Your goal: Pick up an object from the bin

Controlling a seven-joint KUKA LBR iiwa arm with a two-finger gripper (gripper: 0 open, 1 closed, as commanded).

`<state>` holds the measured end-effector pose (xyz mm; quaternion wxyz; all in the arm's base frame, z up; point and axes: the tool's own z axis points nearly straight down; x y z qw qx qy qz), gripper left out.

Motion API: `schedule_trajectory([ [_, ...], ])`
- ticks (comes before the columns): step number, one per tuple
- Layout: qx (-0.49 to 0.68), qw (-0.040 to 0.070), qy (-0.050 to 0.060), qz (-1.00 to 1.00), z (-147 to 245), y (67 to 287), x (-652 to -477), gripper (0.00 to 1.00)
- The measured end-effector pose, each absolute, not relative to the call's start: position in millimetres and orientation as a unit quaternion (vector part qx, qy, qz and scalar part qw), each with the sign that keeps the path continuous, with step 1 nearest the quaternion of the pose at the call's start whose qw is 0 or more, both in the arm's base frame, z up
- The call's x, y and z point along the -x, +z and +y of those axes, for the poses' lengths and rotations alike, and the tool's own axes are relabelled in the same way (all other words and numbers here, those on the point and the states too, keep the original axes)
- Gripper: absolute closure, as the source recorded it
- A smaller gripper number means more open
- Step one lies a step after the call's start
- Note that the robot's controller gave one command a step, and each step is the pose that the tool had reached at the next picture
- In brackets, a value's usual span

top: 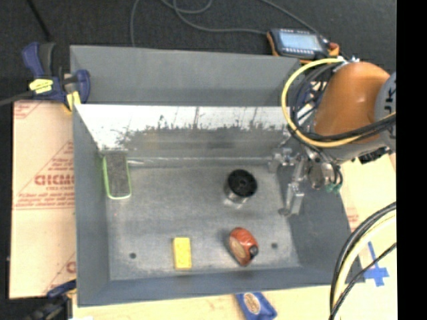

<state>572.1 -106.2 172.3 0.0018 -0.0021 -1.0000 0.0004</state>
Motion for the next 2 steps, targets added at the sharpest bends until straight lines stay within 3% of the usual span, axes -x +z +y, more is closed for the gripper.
schedule_trajectory([
  [1, 0.001, -0.002, 0.001, -1.0, -105.8, 177.2, -573.6, 0.0],
  [2, -0.042, -0.006, 0.002, -0.999, -78.6, 116.3, -620.6, 0.0],
])
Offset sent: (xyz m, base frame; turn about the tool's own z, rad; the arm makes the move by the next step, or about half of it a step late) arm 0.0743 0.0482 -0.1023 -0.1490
